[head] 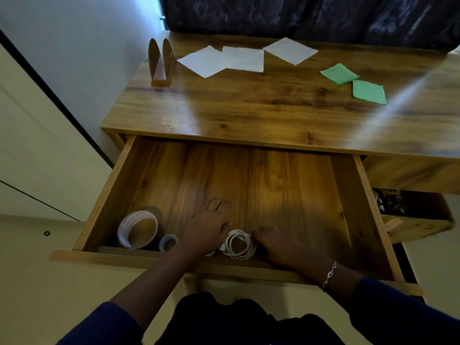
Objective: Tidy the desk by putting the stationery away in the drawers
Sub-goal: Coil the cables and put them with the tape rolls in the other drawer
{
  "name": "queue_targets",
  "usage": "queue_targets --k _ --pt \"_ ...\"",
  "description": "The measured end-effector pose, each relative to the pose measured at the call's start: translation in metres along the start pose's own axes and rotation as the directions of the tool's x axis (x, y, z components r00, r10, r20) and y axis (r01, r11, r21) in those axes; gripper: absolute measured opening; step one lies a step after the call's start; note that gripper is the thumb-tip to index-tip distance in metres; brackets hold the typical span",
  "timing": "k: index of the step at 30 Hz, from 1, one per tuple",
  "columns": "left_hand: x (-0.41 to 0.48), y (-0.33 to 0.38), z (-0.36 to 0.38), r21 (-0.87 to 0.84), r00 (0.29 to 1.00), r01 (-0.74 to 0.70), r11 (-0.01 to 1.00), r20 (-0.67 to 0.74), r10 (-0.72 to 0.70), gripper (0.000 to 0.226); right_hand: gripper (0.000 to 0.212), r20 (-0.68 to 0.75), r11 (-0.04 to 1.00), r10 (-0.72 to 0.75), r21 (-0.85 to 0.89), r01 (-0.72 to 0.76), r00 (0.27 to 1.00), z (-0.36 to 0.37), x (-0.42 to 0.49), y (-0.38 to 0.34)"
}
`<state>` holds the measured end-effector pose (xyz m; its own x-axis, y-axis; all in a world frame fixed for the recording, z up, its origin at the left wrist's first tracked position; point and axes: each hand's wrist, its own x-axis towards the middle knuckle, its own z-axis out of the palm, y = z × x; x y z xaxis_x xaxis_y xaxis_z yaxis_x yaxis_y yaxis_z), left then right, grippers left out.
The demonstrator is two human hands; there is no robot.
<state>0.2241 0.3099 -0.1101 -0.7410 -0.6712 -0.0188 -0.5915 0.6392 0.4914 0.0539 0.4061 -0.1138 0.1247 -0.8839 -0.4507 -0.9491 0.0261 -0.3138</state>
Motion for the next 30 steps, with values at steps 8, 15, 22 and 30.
queue_targets --k 8,15,22,30 --pt "-0.029 -0.009 -0.011 -0.042 0.977 0.004 0.999 -0.214 -0.013 0.052 0.014 -0.119 0.894 0.237 0.415 -0.169 0.964 -0.021 -0.006 -0.006" --pt "-0.045 0.002 -0.016 0.007 0.898 -0.041 0.999 -0.439 0.04 0.025 0.037 -0.336 0.981 0.075 0.192 -0.01 0.939 -0.013 -0.017 -0.05" --pt "-0.036 0.003 -0.018 0.196 0.888 -0.097 0.976 -0.425 0.174 0.019 0.032 -0.489 0.981 -0.177 -0.155 0.114 0.854 -0.007 -0.017 -0.058" --pt "0.002 -0.015 -0.021 0.237 0.888 -0.169 0.957 -0.384 0.252 0.026 0.066 -0.378 0.897 -0.392 -0.36 0.257 0.839 -0.022 0.012 -0.038"
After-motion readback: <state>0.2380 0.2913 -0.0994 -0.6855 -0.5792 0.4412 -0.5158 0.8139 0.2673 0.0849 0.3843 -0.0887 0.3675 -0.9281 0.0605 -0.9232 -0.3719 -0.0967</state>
